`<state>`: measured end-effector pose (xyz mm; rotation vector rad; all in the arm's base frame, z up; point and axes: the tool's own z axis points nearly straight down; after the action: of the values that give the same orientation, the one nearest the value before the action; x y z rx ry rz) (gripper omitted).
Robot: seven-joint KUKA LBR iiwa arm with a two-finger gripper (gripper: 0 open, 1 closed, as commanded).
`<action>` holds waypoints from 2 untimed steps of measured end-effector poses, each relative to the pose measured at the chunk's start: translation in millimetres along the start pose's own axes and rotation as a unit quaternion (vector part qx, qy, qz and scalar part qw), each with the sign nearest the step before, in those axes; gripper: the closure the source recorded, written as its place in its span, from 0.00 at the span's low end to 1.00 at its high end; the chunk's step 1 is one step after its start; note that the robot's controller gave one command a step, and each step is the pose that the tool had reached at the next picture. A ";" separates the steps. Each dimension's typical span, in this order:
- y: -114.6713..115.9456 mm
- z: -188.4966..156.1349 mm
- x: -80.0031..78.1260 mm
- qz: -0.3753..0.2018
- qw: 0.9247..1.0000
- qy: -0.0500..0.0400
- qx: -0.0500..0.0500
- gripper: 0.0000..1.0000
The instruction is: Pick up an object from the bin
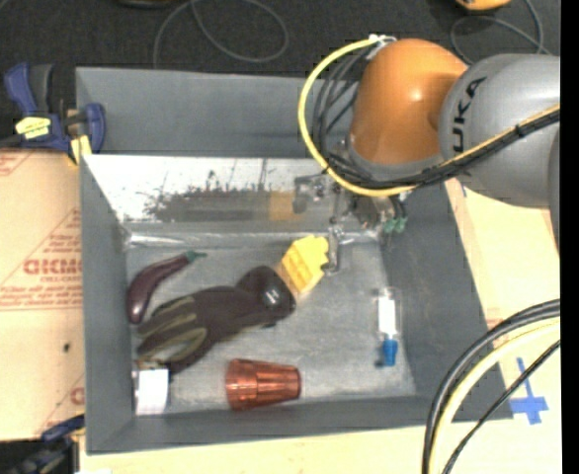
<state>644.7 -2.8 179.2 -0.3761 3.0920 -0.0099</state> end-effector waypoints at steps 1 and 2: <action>0.9 66.0 -2.0 0.074 0.997 0.009 -0.003 0.00; -13.6 102.9 0.4 0.094 0.996 -0.002 0.000 1.00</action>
Offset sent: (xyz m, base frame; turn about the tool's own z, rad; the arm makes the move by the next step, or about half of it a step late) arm 0.0043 -0.0126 -0.1041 0.1873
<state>650.4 -16.3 76.5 -0.0851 3.1085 -0.0062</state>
